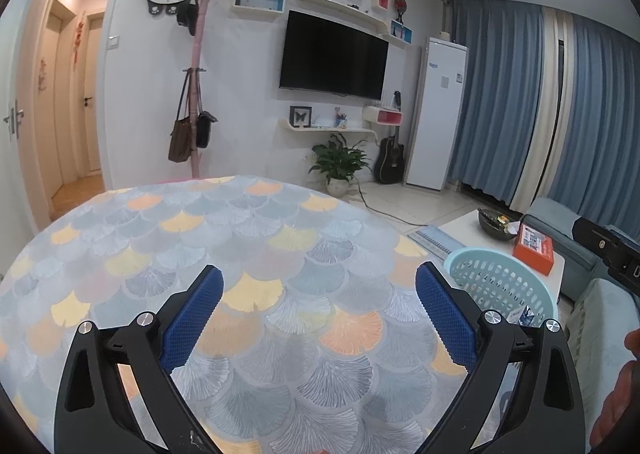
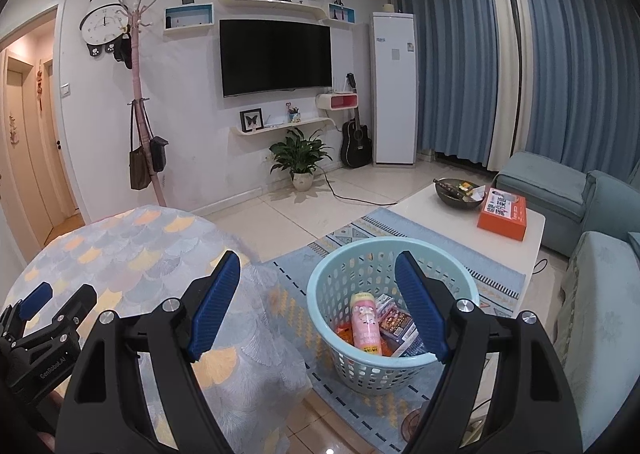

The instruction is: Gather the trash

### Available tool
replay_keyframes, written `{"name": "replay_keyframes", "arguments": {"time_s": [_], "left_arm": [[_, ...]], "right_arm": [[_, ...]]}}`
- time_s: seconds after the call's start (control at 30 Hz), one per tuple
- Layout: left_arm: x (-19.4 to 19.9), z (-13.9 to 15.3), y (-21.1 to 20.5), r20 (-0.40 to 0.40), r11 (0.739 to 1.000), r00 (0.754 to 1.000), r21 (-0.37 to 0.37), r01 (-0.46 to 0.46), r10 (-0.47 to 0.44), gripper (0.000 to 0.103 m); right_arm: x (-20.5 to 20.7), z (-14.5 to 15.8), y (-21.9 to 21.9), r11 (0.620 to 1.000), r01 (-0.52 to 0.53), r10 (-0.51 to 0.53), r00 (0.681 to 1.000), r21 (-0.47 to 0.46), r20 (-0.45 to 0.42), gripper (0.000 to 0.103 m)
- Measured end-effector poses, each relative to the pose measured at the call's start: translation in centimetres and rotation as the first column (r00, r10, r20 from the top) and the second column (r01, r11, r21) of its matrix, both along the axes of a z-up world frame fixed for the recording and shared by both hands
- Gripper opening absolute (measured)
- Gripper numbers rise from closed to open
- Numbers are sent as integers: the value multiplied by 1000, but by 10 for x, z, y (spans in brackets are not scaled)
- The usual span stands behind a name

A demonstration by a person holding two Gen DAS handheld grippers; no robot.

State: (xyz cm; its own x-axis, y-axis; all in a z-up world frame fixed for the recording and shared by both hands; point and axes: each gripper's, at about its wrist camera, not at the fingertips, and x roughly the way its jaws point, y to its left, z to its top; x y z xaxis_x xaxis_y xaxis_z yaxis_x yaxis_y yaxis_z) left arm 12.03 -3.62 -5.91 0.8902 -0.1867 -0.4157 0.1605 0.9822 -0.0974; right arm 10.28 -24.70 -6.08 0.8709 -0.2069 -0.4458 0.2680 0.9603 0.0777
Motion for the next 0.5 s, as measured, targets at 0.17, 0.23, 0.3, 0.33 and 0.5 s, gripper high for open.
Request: {"name": "replay_keyframes", "arguments": {"time_s": [0.17,0.23,0.3,0.33,0.5], "left_arm": [[1,0,1,-6,1000,1000,-9,3,-3,94],[0,1,0,-10,1000,1000,-16,11,-11,94],[-1,1,-2,-9,1000,1000,-11,11,-11,94],[-2,1,-3,-8,1000,1000,-9,11,-11,94],[-3,1,-5,-7,1000,1000,-8,10,-10,94]], "right_arm": [[1,-2,0,1000,6,-6,1000,-5,-8,76],[1,-3,-1,1000,7,-7,1000,-1,-9,76],[1,-3,-2,1000,6,-6,1000,5,-9,76],[1,-2,-3,1000,8,-7,1000,7,-9,76],[-1,-1,-2,1000,12,-12,1000,-2,-7,77]]}}
